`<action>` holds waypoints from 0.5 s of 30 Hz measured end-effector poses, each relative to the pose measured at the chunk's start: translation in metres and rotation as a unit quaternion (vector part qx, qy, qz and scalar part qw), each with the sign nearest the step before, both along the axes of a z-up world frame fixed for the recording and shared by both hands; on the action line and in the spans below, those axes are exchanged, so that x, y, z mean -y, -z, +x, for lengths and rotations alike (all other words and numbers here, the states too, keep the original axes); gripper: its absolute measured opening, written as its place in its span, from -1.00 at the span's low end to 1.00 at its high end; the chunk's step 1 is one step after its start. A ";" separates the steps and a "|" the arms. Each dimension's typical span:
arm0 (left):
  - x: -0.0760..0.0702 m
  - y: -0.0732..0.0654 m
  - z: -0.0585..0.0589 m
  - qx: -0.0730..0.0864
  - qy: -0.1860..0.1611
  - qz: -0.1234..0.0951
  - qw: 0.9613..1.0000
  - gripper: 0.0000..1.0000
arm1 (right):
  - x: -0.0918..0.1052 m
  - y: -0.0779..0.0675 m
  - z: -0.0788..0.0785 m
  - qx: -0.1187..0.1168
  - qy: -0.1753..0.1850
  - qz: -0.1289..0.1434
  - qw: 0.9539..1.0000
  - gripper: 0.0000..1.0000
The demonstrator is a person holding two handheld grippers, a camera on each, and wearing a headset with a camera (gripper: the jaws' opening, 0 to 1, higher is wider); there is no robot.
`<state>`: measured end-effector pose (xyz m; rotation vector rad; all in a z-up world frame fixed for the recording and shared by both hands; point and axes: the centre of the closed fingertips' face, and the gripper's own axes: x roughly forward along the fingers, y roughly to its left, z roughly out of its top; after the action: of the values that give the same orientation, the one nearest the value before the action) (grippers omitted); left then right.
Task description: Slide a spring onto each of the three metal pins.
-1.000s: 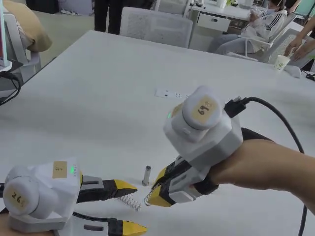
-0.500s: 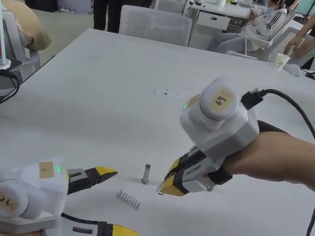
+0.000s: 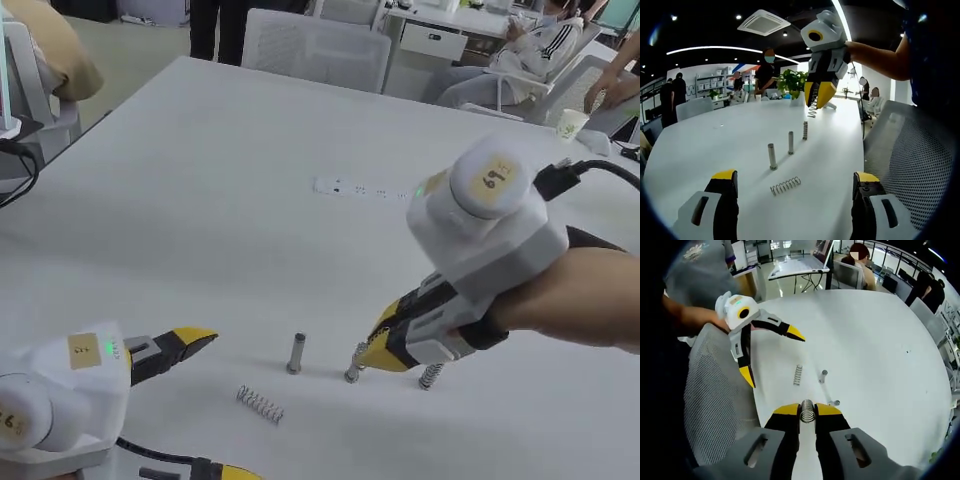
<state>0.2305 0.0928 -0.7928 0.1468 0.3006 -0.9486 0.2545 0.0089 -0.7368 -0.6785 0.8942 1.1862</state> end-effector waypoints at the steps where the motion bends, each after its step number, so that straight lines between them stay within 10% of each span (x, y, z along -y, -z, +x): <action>1: 0.000 0.000 0.000 0.000 -0.001 0.000 1.000 0.87 | 0.001 -0.001 0.001 0.001 0.001 0.000 1.000 -0.83; 15: -0.005 0.002 -0.001 0.000 -0.012 0.003 1.000 0.96 | 0.018 -0.002 0.029 0.023 0.015 -0.035 0.999 -0.83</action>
<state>0.2292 0.0977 -0.7950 0.1487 0.3052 -0.9248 0.2836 -0.0093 -0.7350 -0.7431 0.9066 1.1123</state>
